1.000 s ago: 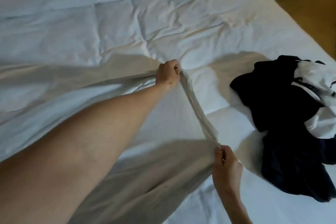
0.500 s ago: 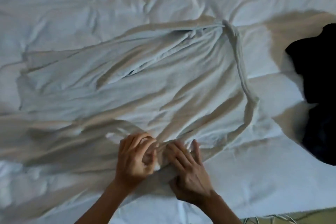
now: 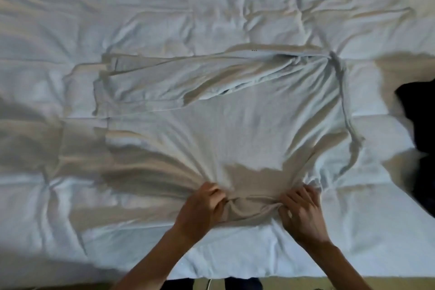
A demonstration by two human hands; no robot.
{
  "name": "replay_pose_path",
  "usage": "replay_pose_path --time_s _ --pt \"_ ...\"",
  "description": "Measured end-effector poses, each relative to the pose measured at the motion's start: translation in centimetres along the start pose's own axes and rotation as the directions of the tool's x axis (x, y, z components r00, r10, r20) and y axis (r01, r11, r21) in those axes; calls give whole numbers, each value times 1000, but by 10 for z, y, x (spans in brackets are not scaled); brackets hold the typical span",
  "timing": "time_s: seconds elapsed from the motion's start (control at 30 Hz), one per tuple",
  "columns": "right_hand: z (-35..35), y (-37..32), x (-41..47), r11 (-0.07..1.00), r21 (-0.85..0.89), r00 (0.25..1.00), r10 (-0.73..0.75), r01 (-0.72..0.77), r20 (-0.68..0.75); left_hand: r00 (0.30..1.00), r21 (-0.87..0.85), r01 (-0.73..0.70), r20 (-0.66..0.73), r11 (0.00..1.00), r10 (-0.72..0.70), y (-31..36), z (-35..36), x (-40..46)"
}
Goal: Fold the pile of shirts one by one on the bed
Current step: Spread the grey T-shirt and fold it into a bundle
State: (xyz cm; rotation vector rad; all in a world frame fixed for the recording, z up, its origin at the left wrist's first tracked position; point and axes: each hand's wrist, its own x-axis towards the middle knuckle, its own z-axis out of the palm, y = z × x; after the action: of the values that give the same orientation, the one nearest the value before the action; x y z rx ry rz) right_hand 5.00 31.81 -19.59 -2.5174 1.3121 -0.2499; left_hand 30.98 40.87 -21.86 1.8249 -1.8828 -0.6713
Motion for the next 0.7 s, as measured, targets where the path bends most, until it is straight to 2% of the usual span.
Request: replay_pose_path --time_s 0.07,0.13,0.17,0.2,0.23,0.3,0.33,0.37,0.4,0.53,0.63,0.7 --pt "-5 -13 3 998 -23 997 55 -54 53 999 66 -35 29 997 33 -11 -8 -10" --pt "-6 -36 14 1000 21 997 -4 2 81 983 74 121 -150 990 -108 -26 -23 -15" --pt "-3 -54 23 996 55 994 -72 67 85 932 40 259 -274 965 -239 -37 -34 -19" --pt "4 -75 33 986 95 984 -148 139 94 838 -3 410 -395 912 -377 -48 -48 -23" --pt "16 -95 42 971 136 971 -213 197 110 715 -41 560 -481 827 -508 -62 -60 -28" --pt "52 -131 54 943 187 938 -305 274 164 449 -129 796 -528 591 -721 -91 -80 -40" --pt "71 -147 58 933 185 922 -341 308 184 343 -176 857 -508 485 -790 -105 -85 -46" --pt "89 -160 63 925 169 909 -369 340 192 273 -202 891 -478 407 -835 -115 -90 -49" --pt "103 -169 67 921 148 904 -384 360 186 242 -205 910 -447 362 -861 -122 -92 -52" --pt "121 -186 82 936 92 929 -349 339 123 239 -192 936 -276 297 -931 -140 -103 -51" --pt "124 -185 88 922 28 911 -386 386 149 337 -354 846 -225 399 -914 -142 -113 -50" --pt "120 -186 98 924 76 922 -379 374 76 359 -414 783 -309 465 -881 -137 -124 -55"
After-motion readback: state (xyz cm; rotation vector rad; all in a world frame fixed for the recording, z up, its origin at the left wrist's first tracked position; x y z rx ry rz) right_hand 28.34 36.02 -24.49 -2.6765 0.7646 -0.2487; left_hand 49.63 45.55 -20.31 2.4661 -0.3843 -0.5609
